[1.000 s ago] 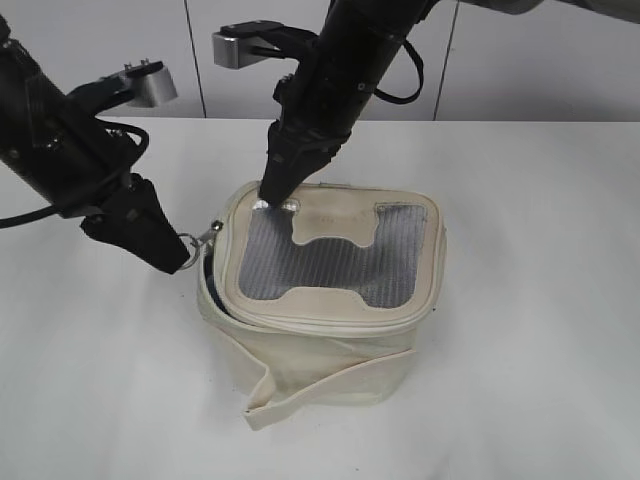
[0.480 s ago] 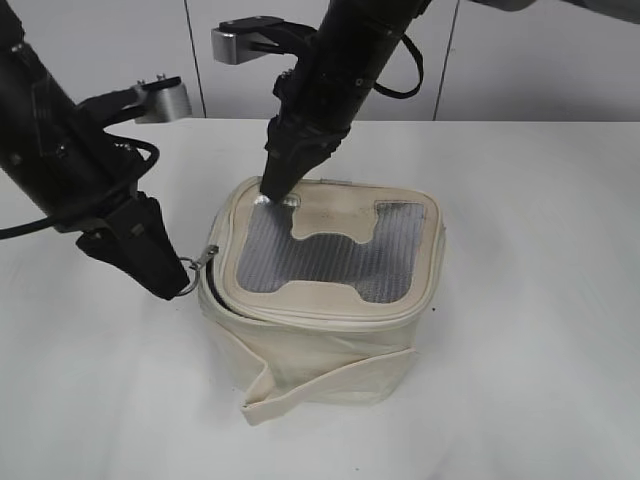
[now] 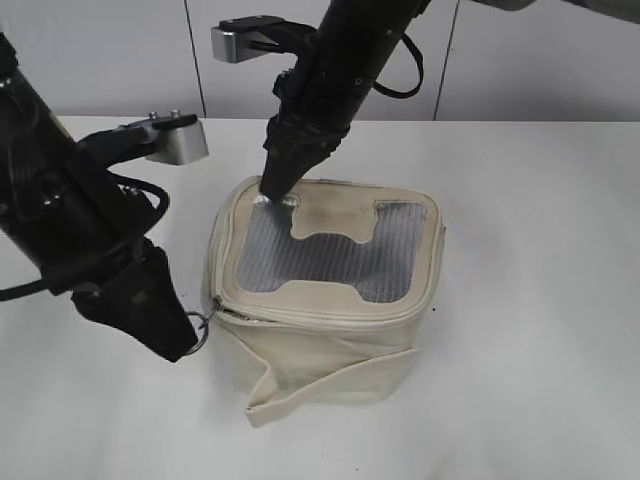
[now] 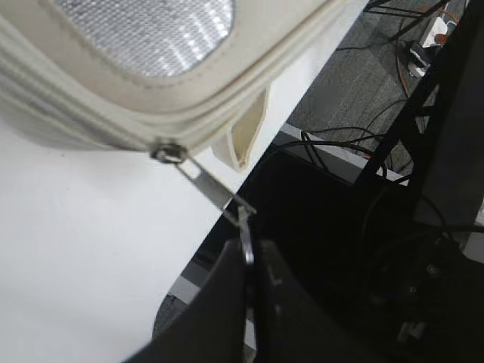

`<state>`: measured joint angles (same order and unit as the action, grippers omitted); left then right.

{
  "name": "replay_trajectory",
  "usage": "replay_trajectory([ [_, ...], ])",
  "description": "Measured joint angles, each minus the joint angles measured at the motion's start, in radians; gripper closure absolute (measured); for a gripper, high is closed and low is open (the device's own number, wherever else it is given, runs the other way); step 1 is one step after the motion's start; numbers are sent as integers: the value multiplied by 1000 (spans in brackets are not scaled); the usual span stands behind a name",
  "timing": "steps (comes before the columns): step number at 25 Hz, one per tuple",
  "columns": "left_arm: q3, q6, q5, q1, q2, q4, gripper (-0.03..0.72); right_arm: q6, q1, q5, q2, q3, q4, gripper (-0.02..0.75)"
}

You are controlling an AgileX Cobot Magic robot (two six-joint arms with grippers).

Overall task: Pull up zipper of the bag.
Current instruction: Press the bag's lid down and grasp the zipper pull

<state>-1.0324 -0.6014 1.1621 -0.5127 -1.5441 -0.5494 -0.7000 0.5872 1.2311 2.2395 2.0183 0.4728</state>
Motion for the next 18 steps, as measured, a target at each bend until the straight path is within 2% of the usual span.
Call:
replay_trajectory([
  [10,7,13,-156,-224,16,-18,691,0,4,2,0,0,13,664],
  [18,12,18,-312,-301,16,-82,691,-3,4,3,0,0,15,665],
])
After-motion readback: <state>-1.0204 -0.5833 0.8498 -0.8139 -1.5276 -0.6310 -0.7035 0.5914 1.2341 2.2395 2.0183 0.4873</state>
